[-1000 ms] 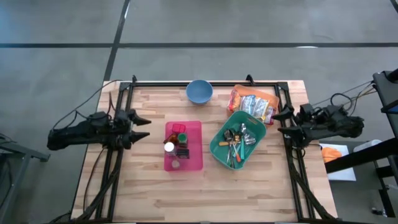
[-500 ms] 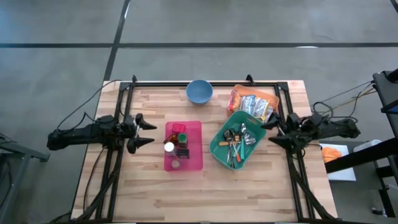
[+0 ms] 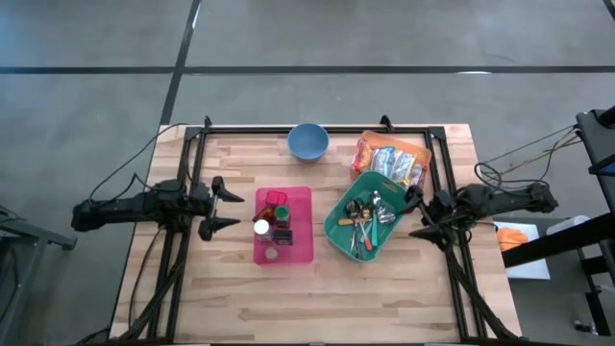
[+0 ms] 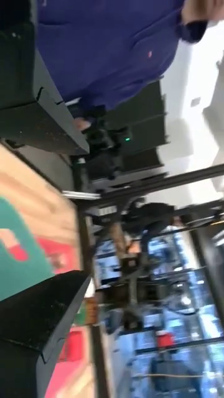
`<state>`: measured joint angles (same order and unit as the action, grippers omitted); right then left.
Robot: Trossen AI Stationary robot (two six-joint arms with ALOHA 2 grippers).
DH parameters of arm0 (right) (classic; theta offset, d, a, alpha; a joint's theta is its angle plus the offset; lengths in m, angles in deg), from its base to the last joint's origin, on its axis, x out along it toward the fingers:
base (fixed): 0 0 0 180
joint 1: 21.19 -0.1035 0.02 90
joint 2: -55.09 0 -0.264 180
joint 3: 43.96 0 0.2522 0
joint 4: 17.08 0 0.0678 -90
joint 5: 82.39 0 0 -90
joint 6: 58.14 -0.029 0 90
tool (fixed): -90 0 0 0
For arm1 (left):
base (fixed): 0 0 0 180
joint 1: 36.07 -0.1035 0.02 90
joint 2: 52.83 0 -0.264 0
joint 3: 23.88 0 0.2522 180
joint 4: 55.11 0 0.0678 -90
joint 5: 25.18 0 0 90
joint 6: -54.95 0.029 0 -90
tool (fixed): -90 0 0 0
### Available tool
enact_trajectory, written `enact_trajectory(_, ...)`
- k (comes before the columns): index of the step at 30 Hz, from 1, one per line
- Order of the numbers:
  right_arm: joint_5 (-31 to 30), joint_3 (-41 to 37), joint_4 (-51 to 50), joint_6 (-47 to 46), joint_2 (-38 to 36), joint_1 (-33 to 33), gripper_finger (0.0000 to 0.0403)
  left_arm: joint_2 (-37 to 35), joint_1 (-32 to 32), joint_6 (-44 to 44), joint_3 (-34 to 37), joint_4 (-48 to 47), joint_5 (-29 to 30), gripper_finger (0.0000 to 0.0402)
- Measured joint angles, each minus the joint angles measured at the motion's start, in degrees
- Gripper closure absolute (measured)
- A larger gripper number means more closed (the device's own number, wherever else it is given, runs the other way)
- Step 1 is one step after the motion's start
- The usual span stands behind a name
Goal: Pick & Place Food Item
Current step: Return to Home Position
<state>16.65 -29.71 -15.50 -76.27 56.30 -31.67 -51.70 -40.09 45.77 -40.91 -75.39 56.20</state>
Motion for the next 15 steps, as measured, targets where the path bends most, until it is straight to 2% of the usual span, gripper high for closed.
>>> enact_trajectory(8, 0.0, 0.0, -6.0, -9.8, 1.4, 0.0, 0.0089, -0.1, 0.0, -0.8, 0.0, -0.5, -1.4, 0.0072)
enact_trajectory(15, 0.0, 0.0, -6.2, -11.5, 2.3, 0.0, 0.0089, -0.2, 0.0, 0.4, -0.1, -0.8, -1.3, 0.0072)
